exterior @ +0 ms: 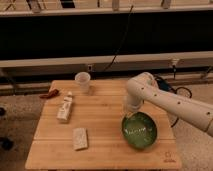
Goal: Drag the ceramic bowl in a circle
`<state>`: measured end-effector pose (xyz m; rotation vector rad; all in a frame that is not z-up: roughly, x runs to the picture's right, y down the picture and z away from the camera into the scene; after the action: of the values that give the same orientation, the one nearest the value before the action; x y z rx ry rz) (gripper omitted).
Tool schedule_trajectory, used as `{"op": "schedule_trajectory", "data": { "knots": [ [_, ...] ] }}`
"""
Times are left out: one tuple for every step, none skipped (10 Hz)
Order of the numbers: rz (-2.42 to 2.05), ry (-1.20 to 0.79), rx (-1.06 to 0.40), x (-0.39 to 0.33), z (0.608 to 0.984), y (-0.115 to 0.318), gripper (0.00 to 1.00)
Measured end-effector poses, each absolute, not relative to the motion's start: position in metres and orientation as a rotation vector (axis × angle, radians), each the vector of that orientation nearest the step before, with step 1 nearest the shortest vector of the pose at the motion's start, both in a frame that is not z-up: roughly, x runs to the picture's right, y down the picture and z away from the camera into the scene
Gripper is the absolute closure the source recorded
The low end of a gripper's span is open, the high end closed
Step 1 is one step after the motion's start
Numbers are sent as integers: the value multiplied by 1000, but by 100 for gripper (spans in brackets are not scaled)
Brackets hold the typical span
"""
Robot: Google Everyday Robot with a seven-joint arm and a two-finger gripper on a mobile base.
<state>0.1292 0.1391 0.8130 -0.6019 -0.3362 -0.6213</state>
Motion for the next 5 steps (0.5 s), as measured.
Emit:
{"op": "schedule_trajectory", "data": {
  "knots": [
    [-627,-336,-602,127,818,133,100],
    [-634,-336,-605,123,820,130,100],
    [-653,-345,-601,110,822,127,100],
    [-675,-357,-597,94,823,126,100],
    [-705,-375,-591,72,823,125,100]
  ]
}}
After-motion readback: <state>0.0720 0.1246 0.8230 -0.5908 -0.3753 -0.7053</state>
